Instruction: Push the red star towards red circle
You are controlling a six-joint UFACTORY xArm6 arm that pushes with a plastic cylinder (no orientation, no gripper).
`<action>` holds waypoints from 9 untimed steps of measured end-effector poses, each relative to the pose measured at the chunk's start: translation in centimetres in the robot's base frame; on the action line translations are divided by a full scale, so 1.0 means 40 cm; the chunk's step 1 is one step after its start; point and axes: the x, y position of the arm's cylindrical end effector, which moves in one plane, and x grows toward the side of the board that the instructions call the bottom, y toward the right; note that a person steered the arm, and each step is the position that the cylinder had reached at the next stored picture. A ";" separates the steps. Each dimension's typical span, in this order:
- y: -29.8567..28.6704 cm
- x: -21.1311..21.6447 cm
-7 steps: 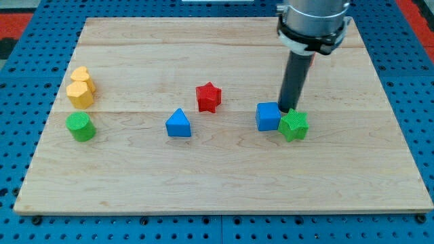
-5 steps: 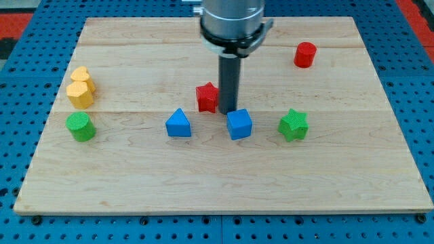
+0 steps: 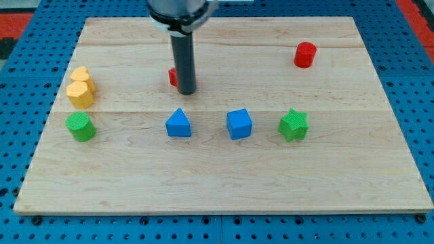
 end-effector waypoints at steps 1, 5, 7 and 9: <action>-0.002 -0.069; 0.089 -0.118; -0.019 -0.093; 0.202 -0.192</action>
